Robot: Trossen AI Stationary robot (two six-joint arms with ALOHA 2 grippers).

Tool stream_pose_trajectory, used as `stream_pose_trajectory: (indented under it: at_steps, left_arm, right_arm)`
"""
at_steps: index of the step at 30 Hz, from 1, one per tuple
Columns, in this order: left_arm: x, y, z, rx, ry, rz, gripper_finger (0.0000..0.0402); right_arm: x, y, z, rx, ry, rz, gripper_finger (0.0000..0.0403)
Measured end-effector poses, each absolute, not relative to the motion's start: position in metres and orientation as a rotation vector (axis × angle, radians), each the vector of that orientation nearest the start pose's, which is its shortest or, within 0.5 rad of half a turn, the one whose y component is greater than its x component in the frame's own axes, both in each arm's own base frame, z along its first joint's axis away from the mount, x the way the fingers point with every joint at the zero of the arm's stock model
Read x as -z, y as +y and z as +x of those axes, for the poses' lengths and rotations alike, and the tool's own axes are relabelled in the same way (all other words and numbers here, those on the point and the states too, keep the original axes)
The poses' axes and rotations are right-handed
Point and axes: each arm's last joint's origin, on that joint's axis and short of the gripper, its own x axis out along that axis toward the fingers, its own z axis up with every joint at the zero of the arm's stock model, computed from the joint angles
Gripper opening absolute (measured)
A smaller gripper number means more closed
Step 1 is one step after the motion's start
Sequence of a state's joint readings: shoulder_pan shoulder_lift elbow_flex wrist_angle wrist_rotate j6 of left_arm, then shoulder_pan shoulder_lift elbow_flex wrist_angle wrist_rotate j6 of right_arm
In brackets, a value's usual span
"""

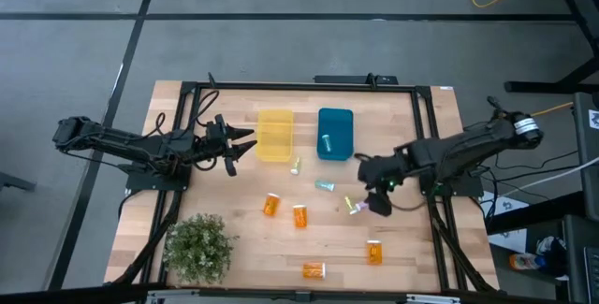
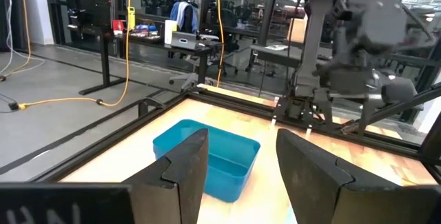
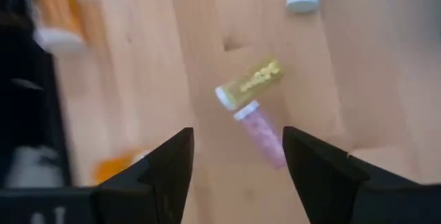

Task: Pick and place medicine bottles into bin by pill shape (circle, oval)
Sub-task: Put the purple pill bottle into the blue bin

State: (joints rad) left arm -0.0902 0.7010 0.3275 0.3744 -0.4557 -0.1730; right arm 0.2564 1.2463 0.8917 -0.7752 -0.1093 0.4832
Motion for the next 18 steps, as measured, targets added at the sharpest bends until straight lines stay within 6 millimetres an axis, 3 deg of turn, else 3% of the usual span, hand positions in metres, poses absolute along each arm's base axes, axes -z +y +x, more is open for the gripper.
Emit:
stream_pose_trajectory:
  at_steps: [5,18]
  left_arm:
    - [-0.24,-0.002,0.163,-0.365,-0.032,-0.171,0.0165]
    - [-0.24,-0.002,0.163,-0.365,-0.032,-0.171,0.0165]
  right_arm:
    - [-0.218,0.072,0.228,-0.038,1.238,0.154,0.0224]
    - [-0.161,0.097,0.242,-0.072,1.479,0.014,0.0224]
